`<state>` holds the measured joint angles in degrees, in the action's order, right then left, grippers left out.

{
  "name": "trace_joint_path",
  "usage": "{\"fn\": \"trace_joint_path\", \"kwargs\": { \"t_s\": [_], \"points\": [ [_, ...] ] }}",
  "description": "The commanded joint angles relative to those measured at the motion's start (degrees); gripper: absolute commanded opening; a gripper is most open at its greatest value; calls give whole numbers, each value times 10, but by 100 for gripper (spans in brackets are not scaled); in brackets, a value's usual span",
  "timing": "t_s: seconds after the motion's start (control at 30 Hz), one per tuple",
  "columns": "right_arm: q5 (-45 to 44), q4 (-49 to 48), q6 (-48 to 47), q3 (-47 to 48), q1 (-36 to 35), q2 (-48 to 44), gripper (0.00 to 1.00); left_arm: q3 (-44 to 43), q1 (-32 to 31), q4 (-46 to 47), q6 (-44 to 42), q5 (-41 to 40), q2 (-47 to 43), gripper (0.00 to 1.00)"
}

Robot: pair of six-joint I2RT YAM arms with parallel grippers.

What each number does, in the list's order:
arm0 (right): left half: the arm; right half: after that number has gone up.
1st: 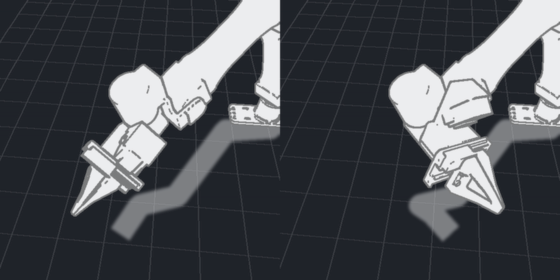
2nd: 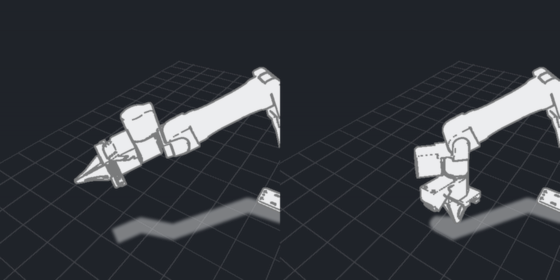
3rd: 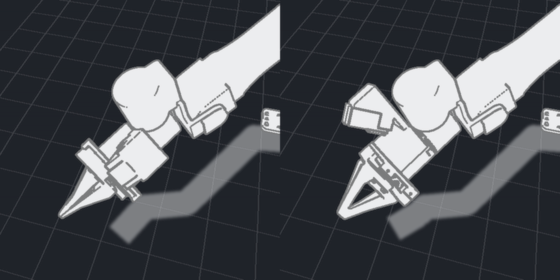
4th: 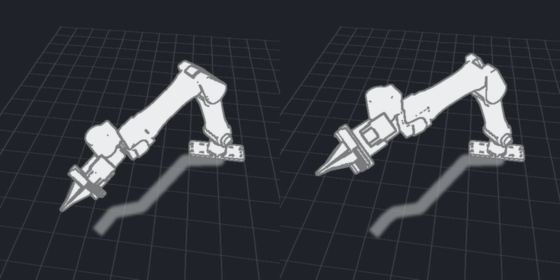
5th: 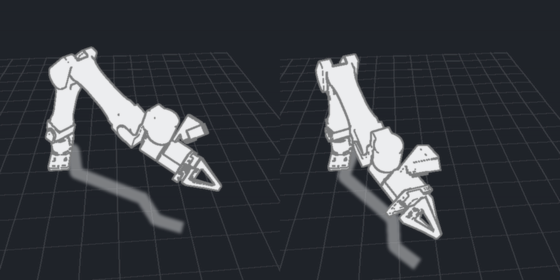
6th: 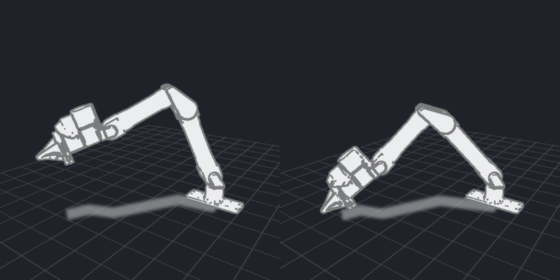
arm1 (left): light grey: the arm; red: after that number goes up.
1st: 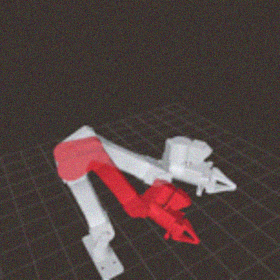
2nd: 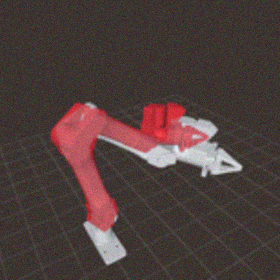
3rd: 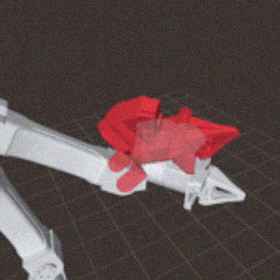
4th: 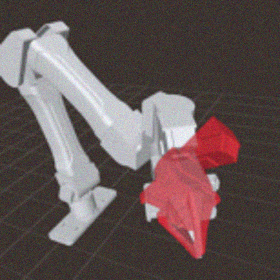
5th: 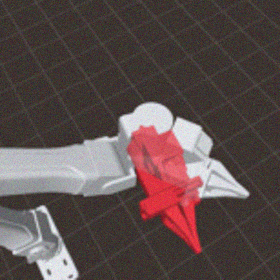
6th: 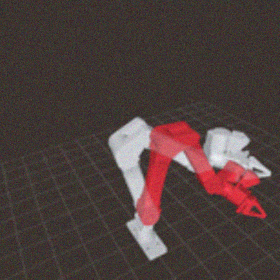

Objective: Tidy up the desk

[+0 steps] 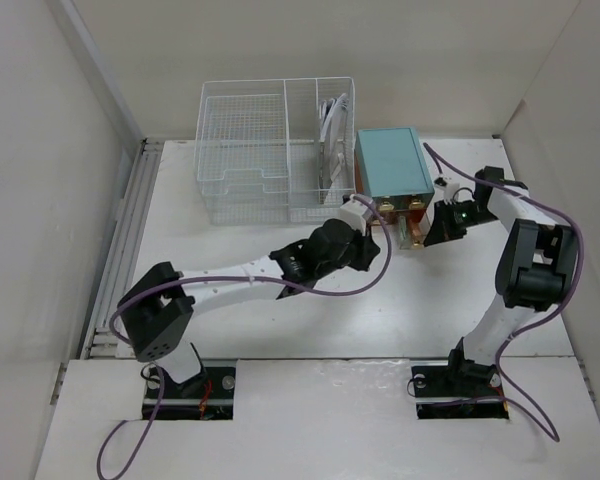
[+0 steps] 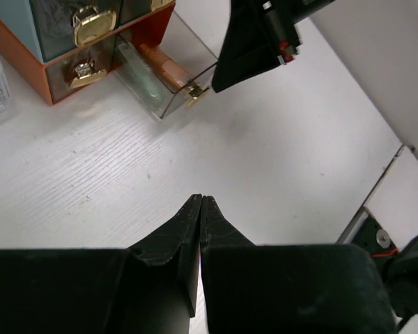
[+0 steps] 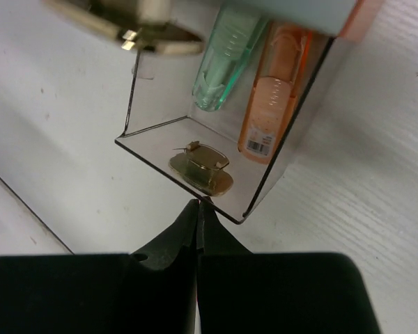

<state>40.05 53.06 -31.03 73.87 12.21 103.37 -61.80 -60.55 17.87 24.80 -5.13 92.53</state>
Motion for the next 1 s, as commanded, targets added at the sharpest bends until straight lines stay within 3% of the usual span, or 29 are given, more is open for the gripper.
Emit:
{"fn": "trace_joint_path", "kwargs": {
  "t_s": [0.0, 0.53, 0.97],
  "points": [
    [29, -88, 80, 23, -2, 15, 0, 25, -5, 49, 8, -17, -60, 0],
    [54, -359, 290, -109, -7, 15, 0, 95, -11, 49, 30, -35, -154, 0],
    [54, -556, 456, -150, -7, 39, 0, 135, -21, 24, 46, -57, -215, 0]
  ]
}}
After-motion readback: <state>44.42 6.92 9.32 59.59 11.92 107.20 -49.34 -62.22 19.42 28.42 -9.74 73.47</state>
